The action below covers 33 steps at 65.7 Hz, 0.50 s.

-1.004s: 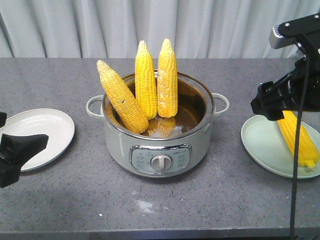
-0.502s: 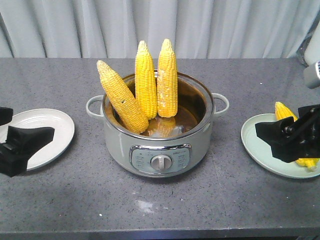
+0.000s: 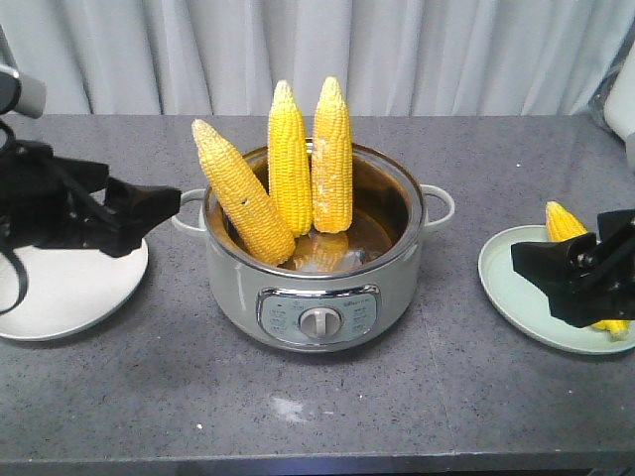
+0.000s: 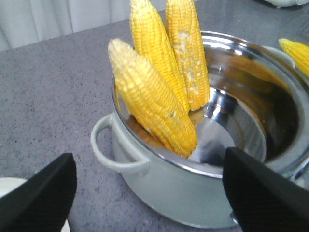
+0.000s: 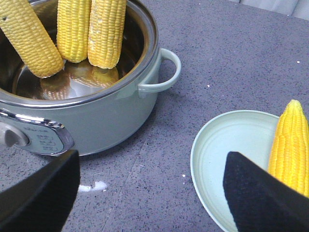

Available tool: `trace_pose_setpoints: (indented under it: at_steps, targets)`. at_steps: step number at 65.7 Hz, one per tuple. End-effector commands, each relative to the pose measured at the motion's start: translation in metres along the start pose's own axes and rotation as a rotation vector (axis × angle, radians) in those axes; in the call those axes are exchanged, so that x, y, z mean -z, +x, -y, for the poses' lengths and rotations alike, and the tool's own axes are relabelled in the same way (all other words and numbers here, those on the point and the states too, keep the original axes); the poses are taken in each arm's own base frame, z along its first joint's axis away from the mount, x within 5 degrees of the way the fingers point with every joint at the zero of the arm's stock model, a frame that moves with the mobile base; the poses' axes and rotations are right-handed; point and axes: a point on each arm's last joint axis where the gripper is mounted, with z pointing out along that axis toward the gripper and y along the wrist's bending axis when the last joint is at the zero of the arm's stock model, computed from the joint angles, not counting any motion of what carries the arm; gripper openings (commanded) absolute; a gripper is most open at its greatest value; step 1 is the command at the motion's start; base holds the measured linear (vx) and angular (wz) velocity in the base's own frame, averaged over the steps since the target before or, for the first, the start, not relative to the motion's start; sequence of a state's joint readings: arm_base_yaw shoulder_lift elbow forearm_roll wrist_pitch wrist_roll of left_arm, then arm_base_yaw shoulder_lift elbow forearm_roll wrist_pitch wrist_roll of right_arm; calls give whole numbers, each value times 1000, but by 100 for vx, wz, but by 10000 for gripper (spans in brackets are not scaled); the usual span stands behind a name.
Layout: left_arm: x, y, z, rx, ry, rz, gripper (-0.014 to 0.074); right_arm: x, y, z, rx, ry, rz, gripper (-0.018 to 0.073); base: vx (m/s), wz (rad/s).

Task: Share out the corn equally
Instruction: 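Reach the left gripper into the pot and grasp the leaning corn cob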

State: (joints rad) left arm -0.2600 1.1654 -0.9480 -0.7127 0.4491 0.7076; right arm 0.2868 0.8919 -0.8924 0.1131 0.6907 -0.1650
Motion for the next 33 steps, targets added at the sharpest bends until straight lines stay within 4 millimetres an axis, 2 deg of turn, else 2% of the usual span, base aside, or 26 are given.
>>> trace_pose_setpoints:
  at_steps: [1, 14, 33]
  targets:
    - [-7, -24, -2, 10, -7, 82, 581, 8, -12, 1, 12, 15, 97, 594, 0, 0]
    - [-44, -32, -12, 6, 4, 26, 581, 8, -12, 1, 11, 14, 98, 594, 0, 0]
    - [-80, -43, -19, -4, 25, -6, 581, 8, -12, 1, 11, 14, 98, 594, 0, 0]
